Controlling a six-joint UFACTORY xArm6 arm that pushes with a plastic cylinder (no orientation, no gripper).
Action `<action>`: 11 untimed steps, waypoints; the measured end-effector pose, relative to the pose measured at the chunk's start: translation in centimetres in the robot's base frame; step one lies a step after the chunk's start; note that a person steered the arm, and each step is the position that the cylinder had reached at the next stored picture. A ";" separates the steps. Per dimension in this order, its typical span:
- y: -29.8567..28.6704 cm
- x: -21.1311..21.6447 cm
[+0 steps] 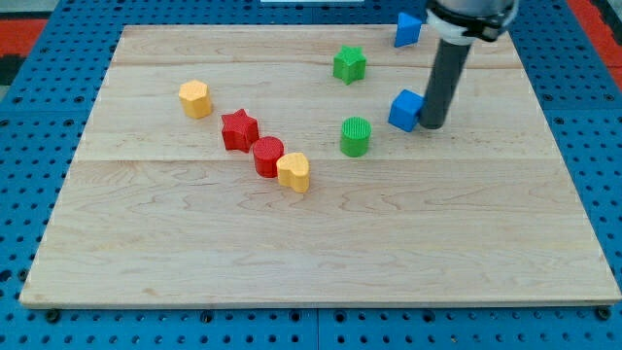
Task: Put the triangle to the top right of the cube
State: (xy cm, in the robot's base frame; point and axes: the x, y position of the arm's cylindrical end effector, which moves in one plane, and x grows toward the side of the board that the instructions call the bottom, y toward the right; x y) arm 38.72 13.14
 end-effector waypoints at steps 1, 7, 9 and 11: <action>-0.5 0.0; 4.5 -19.6; 0.6 -19.5; -2.7 -17.6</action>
State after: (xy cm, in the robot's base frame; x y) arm 21.10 10.42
